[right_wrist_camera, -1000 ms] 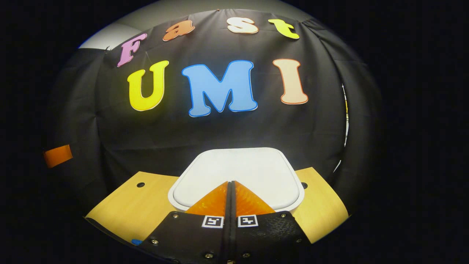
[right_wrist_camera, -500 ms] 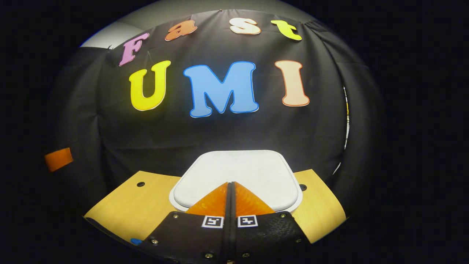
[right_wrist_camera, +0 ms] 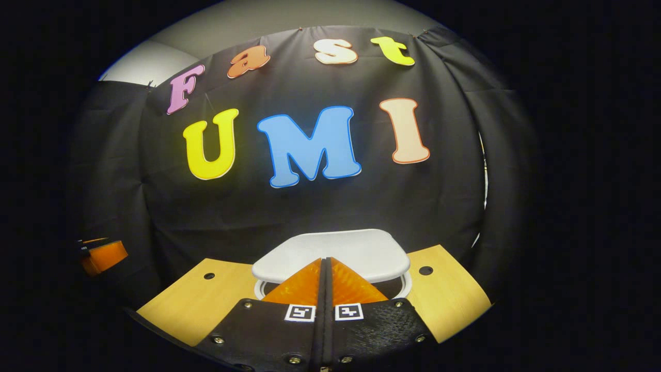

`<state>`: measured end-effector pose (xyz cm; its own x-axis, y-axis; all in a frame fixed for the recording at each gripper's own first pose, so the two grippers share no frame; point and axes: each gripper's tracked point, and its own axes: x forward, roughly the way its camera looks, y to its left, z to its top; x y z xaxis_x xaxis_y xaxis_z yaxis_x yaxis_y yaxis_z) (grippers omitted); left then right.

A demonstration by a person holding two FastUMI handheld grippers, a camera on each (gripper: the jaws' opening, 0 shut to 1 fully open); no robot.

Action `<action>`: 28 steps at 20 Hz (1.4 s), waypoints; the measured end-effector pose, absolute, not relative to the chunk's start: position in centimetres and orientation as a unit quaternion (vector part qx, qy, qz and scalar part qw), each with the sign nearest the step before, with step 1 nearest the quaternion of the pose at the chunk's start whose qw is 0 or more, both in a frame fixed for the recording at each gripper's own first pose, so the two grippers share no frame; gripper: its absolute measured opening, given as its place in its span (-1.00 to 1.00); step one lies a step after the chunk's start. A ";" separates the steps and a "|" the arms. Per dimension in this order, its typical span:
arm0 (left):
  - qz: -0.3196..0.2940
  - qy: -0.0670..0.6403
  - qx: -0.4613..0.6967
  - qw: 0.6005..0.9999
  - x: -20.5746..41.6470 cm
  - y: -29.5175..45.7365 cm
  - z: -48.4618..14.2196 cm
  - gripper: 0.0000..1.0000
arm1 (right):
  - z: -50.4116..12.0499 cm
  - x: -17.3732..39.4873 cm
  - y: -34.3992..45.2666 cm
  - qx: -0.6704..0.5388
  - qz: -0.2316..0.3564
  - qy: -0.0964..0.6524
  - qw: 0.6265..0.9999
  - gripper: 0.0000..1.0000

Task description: Press the lid of the desktop garbage bin to open it, pick up the crumpled paper on the desktop and throw it into the bin, then pick up the pop can on the desktop and drop it into the bin, and finally close the garbage bin lid.

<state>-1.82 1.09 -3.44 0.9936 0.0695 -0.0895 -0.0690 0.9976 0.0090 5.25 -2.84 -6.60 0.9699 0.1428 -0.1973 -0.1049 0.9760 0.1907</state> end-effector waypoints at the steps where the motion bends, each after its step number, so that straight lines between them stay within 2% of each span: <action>1: 0.035 0.046 0.008 0.998 -1.9 1.3 -3.7 0.79 | -6.2 5.1 -3.0 0.081 0.061 0.099 0.990 -1.00; 2: 0.038 0.048 0.013 0.998 -2.0 1.6 -4.0 1.00 | -5.7 4.9 -3.1 0.074 0.059 0.091 0.991 -1.00; 5: 0.037 0.050 0.011 0.998 -2.4 1.9 -4.4 1.00 | -4.9 4.4 -3.2 0.075 0.059 0.082 0.992 -1.00; 6: 0.035 0.050 0.009 0.998 -2.5 2.0 -4.5 0.90 | -4.5 4.3 -3.1 0.078 0.060 0.079 0.992 -1.00; 7: 0.034 0.050 0.009 0.998 -2.5 2.1 -4.7 0.90 | -4.4 4.1 -3.1 0.078 0.060 0.078 0.992 -1.00; 8: 0.035 0.052 0.011 0.998 -2.7 2.2 -4.9 1.00 | -4.3 4.0 -3.0 0.078 0.060 0.078 0.992 -1.00; 15: 0.014 0.092 0.002 0.996 -2.4 3.4 -9.0 1.00 | -4.1 3.0 -1.8 0.071 0.078 0.080 0.991 -1.00; 19: 0.009 0.131 0.005 0.991 -2.7 4.1 -13.1 1.00 | -4.4 2.5 -0.9 0.064 0.091 0.086 0.990 -1.00; 20: 0.004 0.143 0.002 0.990 -2.9 4.2 -14.6 0.92 | -4.5 2.4 -0.8 0.063 0.093 0.089 0.990 -1.00; 24: -0.018 0.198 -0.015 0.980 -4.0 3.8 -20.2 0.91 | -5.1 2.3 -0.5 0.060 0.097 0.097 0.989 -1.00; 27: -0.025 0.247 -0.014 0.969 -5.0 3.4 -25.1 0.92 | -5.5 2.3 -0.6 0.057 0.096 0.104 0.988 -1.00; 28: -0.030 0.261 -0.014 0.965 -5.3 3.0 -26.6 1.00 | -5.6 2.3 -0.7 0.056 0.095 0.106 0.988 -1.00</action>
<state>-5.32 3.00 -26.56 0.8621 -0.0655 -0.5024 0.0508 0.9978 -0.0430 2.34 -0.71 -5.59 0.9593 0.2005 -0.1990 -0.1766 0.9754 0.1316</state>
